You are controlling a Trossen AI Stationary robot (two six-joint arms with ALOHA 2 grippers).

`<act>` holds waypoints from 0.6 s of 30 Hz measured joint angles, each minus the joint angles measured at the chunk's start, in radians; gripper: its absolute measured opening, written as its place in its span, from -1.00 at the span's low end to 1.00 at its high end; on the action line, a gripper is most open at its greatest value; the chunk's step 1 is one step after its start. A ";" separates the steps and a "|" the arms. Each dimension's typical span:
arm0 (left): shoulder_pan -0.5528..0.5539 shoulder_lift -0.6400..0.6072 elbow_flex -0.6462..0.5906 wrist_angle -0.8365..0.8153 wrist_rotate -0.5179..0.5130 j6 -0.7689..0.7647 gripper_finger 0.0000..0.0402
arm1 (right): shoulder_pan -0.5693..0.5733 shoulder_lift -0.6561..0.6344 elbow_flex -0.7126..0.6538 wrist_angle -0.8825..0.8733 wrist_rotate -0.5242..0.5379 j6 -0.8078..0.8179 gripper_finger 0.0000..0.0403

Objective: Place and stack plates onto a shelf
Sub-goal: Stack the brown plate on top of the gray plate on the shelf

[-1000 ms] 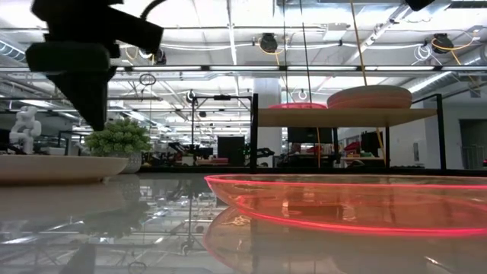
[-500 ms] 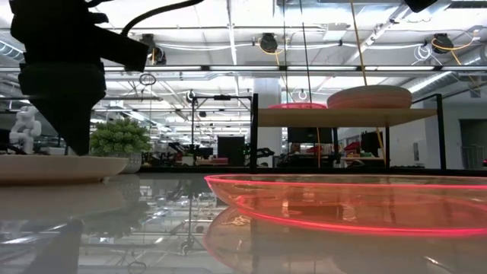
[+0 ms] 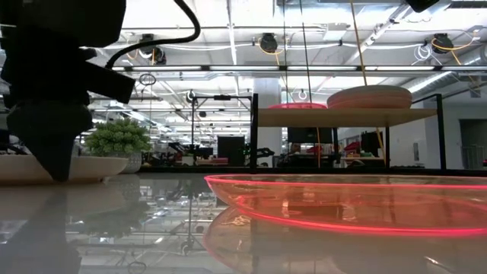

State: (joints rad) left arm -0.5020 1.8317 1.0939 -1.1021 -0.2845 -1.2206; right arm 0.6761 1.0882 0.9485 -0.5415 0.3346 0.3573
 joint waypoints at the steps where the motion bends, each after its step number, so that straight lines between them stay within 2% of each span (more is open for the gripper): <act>1: -0.003 0.000 0.000 0.006 0.000 0.007 -0.13 | 0.000 0.000 0.000 0.000 0.000 0.000 -0.62; 9: -0.004 0.000 0.001 0.034 -0.022 0.078 -0.90 | 0.000 0.000 0.000 0.016 0.001 -0.005 -0.62; 18: -0.003 0.000 0.029 0.039 -0.022 0.214 -0.94 | 0.000 0.000 0.000 0.018 0.002 -0.006 -0.62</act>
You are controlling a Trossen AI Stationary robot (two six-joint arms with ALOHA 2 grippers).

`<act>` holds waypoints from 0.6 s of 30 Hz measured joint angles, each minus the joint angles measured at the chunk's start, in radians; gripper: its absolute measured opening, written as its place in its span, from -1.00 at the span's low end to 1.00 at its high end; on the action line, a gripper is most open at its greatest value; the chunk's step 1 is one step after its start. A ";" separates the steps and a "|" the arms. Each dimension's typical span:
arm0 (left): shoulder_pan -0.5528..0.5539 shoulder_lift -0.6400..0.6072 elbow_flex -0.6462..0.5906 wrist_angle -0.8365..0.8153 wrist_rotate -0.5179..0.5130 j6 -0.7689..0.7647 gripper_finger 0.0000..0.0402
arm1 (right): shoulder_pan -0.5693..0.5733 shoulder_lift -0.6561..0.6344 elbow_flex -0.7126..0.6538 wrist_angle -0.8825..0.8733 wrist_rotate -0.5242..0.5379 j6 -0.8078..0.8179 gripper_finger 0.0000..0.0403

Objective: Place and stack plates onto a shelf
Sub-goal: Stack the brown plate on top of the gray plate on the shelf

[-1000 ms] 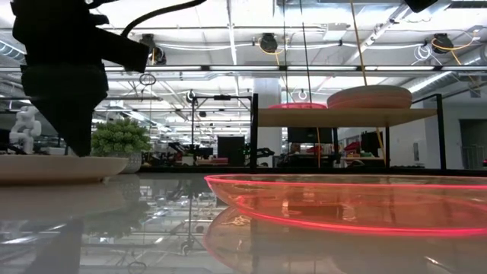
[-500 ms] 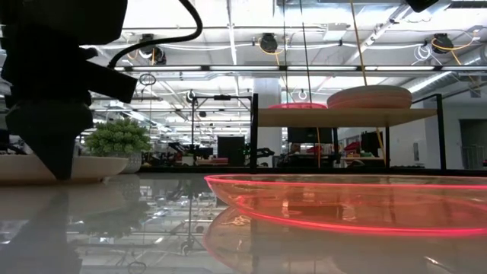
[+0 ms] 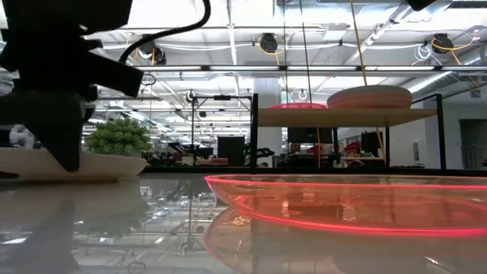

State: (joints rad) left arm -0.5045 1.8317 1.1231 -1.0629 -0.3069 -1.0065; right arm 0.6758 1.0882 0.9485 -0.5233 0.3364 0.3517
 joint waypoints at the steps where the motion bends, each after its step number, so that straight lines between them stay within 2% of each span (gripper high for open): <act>1: 0.000 0.000 0.009 -0.004 0.001 0.021 -0.94 | 0.000 0.000 0.000 0.000 0.001 0.000 -0.62; 7: -0.001 0.001 0.082 -0.057 -0.033 0.151 -0.94 | 0.000 0.004 0.000 0.013 0.004 -0.001 -0.62; 18: -0.002 0.001 0.207 -0.065 -0.111 0.572 -0.94 | -0.045 0.067 0.000 0.080 0.006 -0.102 -0.62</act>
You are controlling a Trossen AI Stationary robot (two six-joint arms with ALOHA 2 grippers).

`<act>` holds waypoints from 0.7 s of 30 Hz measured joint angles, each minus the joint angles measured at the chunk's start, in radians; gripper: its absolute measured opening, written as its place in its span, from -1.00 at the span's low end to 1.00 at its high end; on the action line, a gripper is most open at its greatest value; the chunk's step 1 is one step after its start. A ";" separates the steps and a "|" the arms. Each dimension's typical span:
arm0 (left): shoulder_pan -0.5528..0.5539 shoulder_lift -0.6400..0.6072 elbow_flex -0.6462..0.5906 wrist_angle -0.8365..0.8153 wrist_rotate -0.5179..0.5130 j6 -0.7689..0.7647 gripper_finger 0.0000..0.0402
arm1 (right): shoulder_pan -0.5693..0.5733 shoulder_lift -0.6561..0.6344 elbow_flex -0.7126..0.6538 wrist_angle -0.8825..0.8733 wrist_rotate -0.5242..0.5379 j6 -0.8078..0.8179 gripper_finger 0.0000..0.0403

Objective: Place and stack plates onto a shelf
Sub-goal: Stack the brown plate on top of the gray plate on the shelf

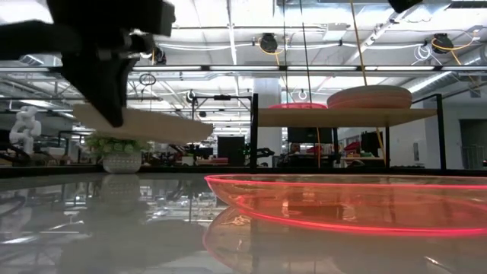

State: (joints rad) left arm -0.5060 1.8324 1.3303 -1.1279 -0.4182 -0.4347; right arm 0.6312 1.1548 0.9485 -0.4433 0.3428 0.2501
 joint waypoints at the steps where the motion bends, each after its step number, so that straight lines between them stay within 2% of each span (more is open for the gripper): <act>1: 0.000 0.000 0.011 0.000 -0.004 0.046 -0.94 | -0.008 0.005 0.000 0.005 0.000 -0.008 -0.62; 6: -0.001 0.000 0.071 0.000 -0.007 0.292 -0.95 | -0.043 0.034 0.012 0.014 -0.004 -0.066 -0.61; 11: -0.001 0.000 0.137 -0.001 -0.010 0.517 -0.95 | -0.063 0.089 0.081 -0.010 -0.032 -0.178 -0.61; 21: -0.001 0.000 0.233 0.001 -0.010 0.910 -0.95 | -0.114 0.227 0.315 -0.249 -0.034 -0.387 -0.61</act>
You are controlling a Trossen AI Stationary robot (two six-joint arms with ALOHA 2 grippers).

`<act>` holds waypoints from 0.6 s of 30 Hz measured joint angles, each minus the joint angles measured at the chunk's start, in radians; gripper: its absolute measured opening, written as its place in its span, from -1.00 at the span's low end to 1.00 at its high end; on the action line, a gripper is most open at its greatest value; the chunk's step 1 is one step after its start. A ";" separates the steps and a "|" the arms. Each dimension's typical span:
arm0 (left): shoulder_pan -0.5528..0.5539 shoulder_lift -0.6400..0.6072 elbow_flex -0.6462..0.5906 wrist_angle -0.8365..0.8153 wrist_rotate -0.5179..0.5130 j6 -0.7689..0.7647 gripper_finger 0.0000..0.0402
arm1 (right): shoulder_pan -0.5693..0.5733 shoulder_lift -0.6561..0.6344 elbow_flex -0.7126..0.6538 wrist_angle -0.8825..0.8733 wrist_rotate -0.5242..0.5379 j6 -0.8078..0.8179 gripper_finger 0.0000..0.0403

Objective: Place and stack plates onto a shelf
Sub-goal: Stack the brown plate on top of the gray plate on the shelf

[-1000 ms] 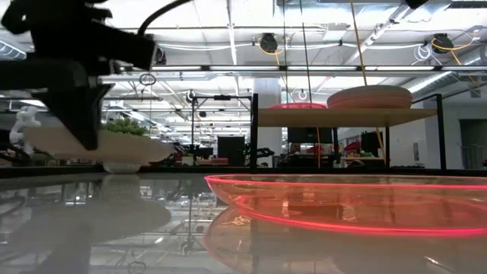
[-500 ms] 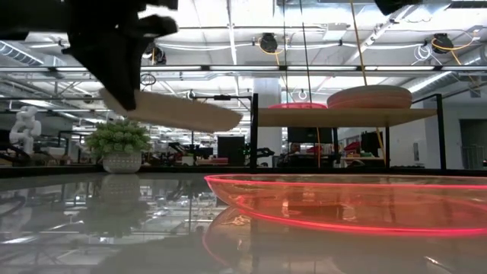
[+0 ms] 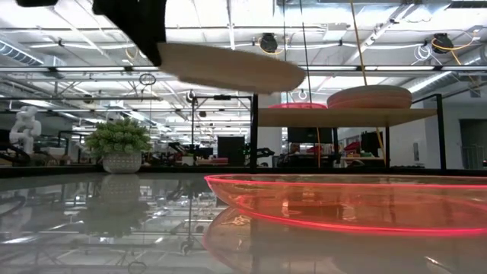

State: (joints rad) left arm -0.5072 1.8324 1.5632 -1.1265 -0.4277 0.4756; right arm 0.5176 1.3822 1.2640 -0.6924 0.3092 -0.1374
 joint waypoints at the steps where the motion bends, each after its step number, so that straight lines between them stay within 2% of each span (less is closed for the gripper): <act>1: 0.000 0.000 0.010 0.001 0.000 0.042 -0.95 | 0.000 0.013 0.018 -0.020 0.001 -0.032 -0.61; 10: 0.000 0.000 0.123 0.005 0.042 0.294 -0.95 | 0.008 0.117 0.123 -0.120 0.062 -0.240 -0.61; 14: 0.007 0.000 0.142 0.001 0.062 0.362 -0.95 | 0.033 0.139 0.133 -0.154 0.090 -0.291 -0.61; 18: 0.024 0.000 0.142 -0.001 0.064 0.396 -0.95 | 0.042 0.136 0.133 -0.155 0.080 -0.260 -0.61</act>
State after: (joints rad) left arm -0.4836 1.8324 1.7054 -1.1275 -0.3641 0.8713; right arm 0.5594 1.5181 1.3968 -0.8474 0.3896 -0.3971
